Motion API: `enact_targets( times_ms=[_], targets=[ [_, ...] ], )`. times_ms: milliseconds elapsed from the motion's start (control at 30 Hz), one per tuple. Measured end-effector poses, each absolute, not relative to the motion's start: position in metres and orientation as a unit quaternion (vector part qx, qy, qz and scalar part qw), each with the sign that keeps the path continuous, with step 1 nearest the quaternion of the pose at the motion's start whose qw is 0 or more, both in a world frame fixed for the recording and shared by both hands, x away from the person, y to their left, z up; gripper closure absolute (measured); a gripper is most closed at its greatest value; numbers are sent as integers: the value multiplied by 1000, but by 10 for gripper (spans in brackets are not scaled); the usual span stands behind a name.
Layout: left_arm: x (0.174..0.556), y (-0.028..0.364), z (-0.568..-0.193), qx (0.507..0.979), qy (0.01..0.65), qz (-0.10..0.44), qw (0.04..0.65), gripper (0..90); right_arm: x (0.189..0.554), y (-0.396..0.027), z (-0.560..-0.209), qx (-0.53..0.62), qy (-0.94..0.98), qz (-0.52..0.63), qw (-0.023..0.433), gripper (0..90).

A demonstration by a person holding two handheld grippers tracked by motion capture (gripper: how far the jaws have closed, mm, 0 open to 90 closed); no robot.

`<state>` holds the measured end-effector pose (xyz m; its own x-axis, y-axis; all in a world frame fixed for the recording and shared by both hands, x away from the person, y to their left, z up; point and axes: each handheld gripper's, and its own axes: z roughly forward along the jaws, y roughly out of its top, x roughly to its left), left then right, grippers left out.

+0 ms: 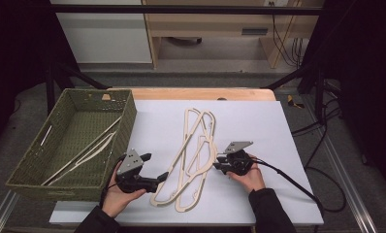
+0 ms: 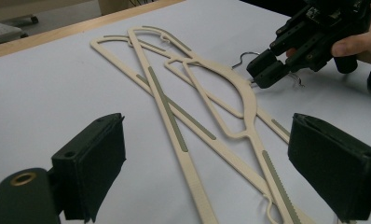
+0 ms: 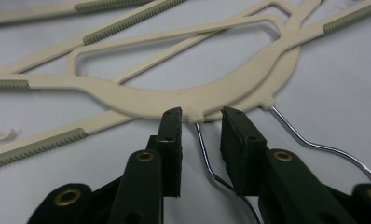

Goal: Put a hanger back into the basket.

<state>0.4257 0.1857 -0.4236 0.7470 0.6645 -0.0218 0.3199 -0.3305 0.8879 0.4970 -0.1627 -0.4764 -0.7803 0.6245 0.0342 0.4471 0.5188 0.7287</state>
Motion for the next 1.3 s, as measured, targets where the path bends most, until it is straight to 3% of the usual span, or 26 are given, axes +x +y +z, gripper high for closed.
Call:
enact_targets(
  times_ms=[400,633,833,1300],
  targets=[
    [426,181,-425,800,304,168,489,123,499,-164,-479,298,874,367,112,861],
    [427,173,-427,808,297,161,483,131,501,-165,-478,286,878,372,93,893],
    [428,164,-428,815,292,159,474,136,498,-166,-471,281,876,378,105,894],
    [444,94,-428,864,250,160,407,202,485,-163,-442,282,876,376,106,895]
  ],
)
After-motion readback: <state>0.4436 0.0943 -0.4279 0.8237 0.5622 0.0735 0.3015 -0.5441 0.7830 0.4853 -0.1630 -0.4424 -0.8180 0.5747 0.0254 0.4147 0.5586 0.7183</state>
